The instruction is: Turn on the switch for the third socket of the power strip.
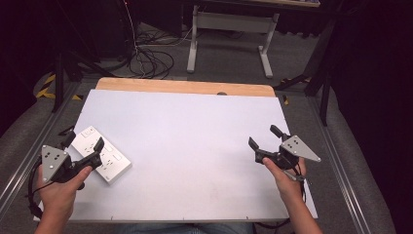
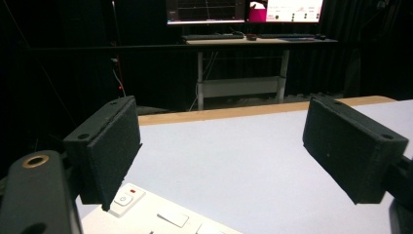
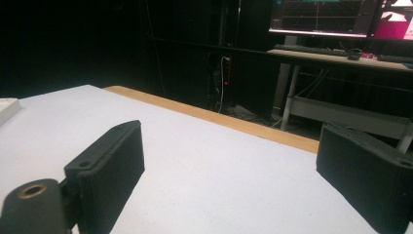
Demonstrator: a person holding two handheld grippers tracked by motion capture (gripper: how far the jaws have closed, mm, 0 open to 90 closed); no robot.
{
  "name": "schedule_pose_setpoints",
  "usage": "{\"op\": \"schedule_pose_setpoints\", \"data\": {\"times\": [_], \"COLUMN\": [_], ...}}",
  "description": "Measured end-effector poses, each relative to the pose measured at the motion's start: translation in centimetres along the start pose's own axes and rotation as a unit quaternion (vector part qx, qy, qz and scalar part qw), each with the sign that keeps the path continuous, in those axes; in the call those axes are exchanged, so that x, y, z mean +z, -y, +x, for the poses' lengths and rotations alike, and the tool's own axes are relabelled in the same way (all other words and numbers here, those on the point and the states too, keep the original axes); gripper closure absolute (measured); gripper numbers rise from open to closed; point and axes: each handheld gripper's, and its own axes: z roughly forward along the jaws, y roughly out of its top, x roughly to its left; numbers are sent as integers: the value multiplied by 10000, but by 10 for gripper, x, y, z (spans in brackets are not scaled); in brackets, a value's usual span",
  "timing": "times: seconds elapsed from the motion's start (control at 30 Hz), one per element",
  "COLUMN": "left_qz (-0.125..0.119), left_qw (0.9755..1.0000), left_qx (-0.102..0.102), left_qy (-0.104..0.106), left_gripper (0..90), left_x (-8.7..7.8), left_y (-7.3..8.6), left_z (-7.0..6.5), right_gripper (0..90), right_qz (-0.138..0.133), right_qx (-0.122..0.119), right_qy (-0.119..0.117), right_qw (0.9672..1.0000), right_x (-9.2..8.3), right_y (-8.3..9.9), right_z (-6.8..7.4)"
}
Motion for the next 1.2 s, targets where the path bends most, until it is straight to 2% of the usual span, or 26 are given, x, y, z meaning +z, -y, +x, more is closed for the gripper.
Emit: {"op": "schedule_pose_setpoints", "data": {"times": [0.23, 0.73, 1.2], "left_qz": [-6, 7, 77], "left_qw": [10000, 9999, 9999], "left_qx": [51, 130, 149], "left_qy": [-32, -23, -15], "left_gripper": [264, 424, 501], "left_x": [0, 2, 2], "left_y": [0, -1, 0], "left_z": [0, -2, -1], "right_gripper": [107, 107, 108], "right_qz": [-8, 6, 2], "right_qx": [1, 1, 8], "right_qy": [22, 67, 115], "right_qw": [10000, 10000, 9999], "right_x": [0, -3, -3], "right_y": [0, 0, 0], "right_z": [0, -1, -2]}}
